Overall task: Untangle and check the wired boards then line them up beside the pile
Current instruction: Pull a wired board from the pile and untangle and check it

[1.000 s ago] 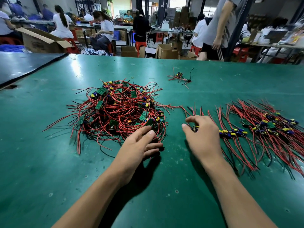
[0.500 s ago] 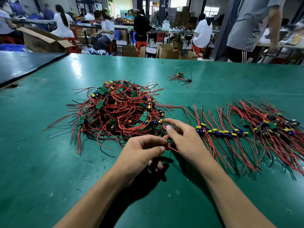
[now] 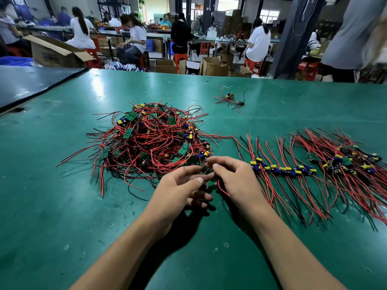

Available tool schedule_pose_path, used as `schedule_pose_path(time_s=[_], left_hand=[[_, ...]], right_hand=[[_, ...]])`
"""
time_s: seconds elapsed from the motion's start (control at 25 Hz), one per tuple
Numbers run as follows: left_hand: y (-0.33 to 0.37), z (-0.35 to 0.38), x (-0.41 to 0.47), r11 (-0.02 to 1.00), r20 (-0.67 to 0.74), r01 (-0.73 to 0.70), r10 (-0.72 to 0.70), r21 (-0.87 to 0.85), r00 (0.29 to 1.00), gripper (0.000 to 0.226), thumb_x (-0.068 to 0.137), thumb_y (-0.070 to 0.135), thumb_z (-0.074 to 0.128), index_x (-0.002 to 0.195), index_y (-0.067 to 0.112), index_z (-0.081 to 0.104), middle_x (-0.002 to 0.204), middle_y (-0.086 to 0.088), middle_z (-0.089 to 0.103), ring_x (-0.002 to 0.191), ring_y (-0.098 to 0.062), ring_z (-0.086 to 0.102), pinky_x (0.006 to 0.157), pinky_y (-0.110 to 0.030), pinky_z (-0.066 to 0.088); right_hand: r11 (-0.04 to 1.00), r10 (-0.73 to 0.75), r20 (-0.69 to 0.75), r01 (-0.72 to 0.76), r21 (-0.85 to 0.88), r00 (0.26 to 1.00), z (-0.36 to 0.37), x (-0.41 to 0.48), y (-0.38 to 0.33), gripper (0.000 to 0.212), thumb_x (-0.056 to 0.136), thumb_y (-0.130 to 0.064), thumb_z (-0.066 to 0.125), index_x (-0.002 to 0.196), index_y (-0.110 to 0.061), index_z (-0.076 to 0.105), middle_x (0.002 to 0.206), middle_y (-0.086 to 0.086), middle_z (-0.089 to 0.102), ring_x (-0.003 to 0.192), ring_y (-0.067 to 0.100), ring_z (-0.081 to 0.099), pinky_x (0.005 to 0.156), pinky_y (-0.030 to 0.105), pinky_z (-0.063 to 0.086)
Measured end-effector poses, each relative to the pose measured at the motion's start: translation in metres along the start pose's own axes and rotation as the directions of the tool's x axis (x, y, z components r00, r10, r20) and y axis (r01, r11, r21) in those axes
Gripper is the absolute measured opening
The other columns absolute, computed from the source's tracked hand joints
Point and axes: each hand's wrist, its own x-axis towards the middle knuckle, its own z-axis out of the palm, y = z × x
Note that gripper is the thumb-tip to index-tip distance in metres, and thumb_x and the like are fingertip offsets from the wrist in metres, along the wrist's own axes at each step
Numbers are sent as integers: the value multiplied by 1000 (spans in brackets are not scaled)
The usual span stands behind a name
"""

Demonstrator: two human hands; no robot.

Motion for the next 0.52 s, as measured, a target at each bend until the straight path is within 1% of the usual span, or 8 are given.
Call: schedule_pose_path(time_s=[0.04,0.08,0.2,0.28,0.36,0.44,0.52], left_hand=[[0,-1,2,999,-45,-2,0,-37,999,23,94,-2,55,114,6,60,109,-11,72,66,-25,70,56,-32,58],[0,-2,4,998,-84,-8,3,-60,996,23,93,-3,56,114,7,59,111,-12,70,70,-25,72,61,-33,59],[-3,-4,7,997,-122,-33,25,-68,992,26,91,-3,59,110,15,61,114,-9,67,93,-27,72,76,-34,59],[-4,-5,8,999,-108,-42,39,-27,993,30,90,-1,62,113,19,61,121,-3,65,104,-27,69,79,-33,60],[-4,-5,9,999,-94,-38,36,-21,995,35,90,-1,62,118,18,59,125,0,63,104,-24,69,79,-31,60],[-4,-7,10,998,-88,-31,26,-56,996,33,90,-3,61,117,16,60,122,-3,64,97,-27,72,76,-32,61],[-4,-9,9,997,-90,-37,31,-72,995,29,90,-4,61,114,12,62,113,-8,67,88,-31,73,70,-33,61]], right_hand=[[999,4,-23,-3,47,1000,-1,0,-2,24,96,-3,59,92,-19,77,87,9,77,73,24,60,70,36,48],[996,-1,-51,6,86,999,-3,1,-3,24,96,-3,58,91,-18,76,86,8,76,69,24,59,67,36,46],[968,-68,-128,96,231,989,-11,3,-12,27,97,0,55,89,-17,75,86,2,77,63,14,63,57,24,48],[913,-90,-129,133,387,988,-15,3,-19,28,95,2,53,87,-15,75,88,3,77,63,14,63,56,20,47],[814,-85,-38,91,573,996,-21,2,-25,25,88,-3,55,83,-13,76,87,6,76,64,15,63,59,20,48],[676,-78,123,-38,736,989,-29,-1,-31,23,79,-14,55,76,-14,78,84,5,74,65,15,62,61,22,51],[540,-116,258,-157,827,959,-36,-4,-37,20,76,-21,59,74,-13,77,80,5,72,65,16,59,61,26,52]])
